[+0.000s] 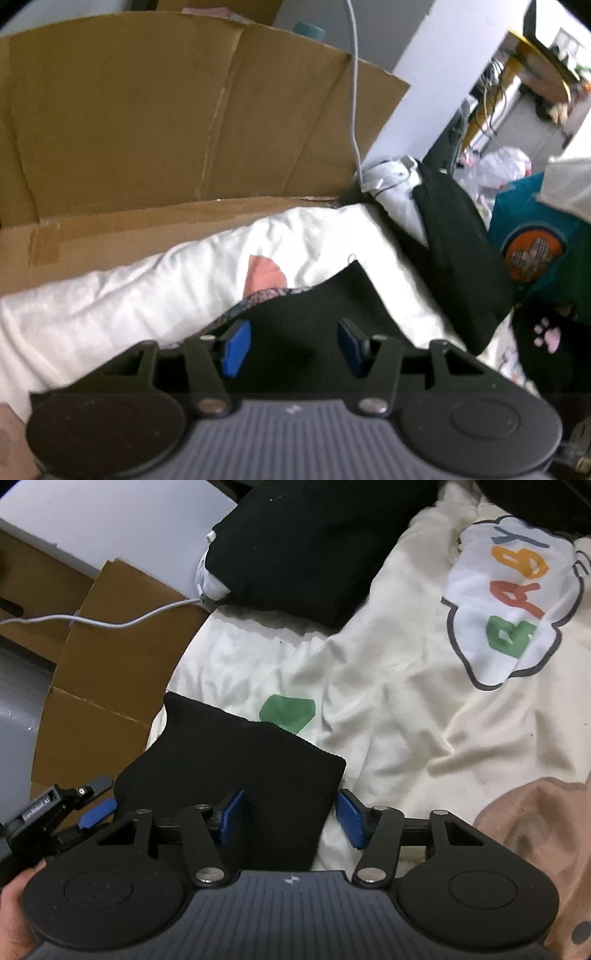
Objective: Fold clothes
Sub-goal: 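Lower the left gripper onto the folded black pants' edge and close it, then close the right gripper on the pants stack while the left gripper holds it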
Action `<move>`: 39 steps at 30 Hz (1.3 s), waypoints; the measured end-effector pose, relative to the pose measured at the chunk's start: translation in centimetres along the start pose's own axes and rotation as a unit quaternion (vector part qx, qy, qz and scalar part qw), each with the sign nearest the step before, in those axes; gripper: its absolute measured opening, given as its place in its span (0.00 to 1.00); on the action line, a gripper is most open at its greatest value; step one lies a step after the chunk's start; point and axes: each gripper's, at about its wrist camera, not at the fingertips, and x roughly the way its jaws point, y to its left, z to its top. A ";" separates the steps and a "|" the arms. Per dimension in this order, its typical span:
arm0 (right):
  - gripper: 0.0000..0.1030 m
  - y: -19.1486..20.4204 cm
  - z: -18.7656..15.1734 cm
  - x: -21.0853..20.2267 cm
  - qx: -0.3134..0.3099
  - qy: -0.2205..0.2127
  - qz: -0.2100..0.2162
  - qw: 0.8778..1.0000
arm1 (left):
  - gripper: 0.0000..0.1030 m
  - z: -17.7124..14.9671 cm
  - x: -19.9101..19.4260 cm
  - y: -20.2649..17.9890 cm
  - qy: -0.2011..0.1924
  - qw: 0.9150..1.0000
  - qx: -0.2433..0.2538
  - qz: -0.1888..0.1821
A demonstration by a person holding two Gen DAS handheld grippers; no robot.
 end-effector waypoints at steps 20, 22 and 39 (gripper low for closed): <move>0.52 0.2 -0.3 0.9 -0.018 -0.003 0.014 1.000 | 0.84 -0.2 4.5 2.5 0.072 0.997 0.029 -0.019; 0.52 0.4 -0.3 1.1 -0.023 -0.006 0.014 1.000 | 0.84 -0.4 5.3 2.8 0.084 0.996 0.022 -0.025; 0.52 -0.7 0.7 1.4 -0.009 0.013 0.060 0.998 | 0.63 -0.9 5.6 2.1 0.091 0.995 0.025 -0.024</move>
